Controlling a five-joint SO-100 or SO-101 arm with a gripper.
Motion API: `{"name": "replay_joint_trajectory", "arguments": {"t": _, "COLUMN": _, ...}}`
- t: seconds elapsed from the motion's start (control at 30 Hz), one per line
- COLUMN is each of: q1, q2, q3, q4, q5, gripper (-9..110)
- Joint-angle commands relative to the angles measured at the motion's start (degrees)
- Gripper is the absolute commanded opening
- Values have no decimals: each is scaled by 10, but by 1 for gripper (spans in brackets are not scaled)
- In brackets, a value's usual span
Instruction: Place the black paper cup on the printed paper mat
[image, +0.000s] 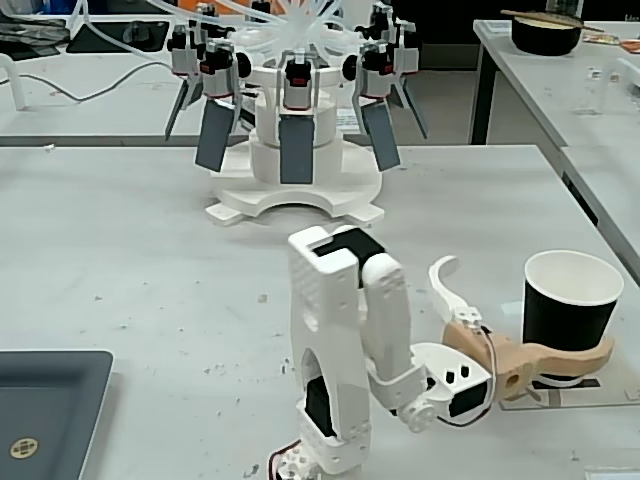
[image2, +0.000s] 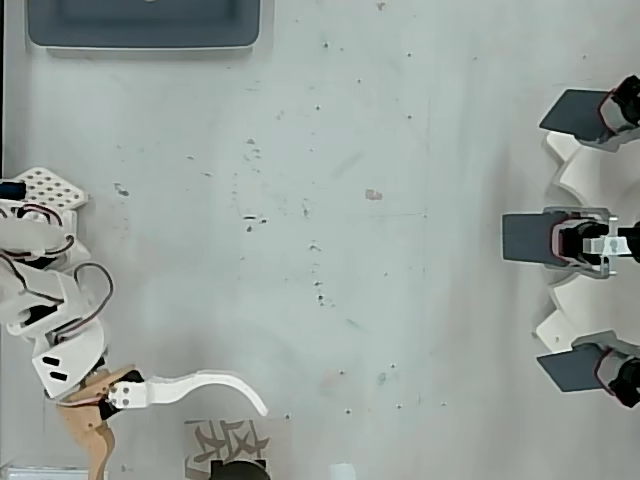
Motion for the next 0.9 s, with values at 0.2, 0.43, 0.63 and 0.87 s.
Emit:
{"name": "replay_joint_trajectory", "arguments": {"t": 0.2, "q1": -72, "q2": 171, "q3": 83, "q4": -4, "q5": -11, "gripper": 48}}
{"name": "replay_joint_trajectory", "arguments": {"t": 0.43, "q1": -161, "q2": 230, "q3": 85, "q4": -5, "q5": -56, "gripper": 36}}
{"name": "replay_joint_trajectory", "arguments": {"t": 0.63, "q1": -278, "q2": 262, "q3": 85, "q4": 7, "q5": -78, "gripper": 27}}
{"name": "replay_joint_trajectory", "arguments": {"t": 0.87, "q1": -394, "q2": 280, "q3": 82, "q4": 31, "q5": -95, "gripper": 24}}
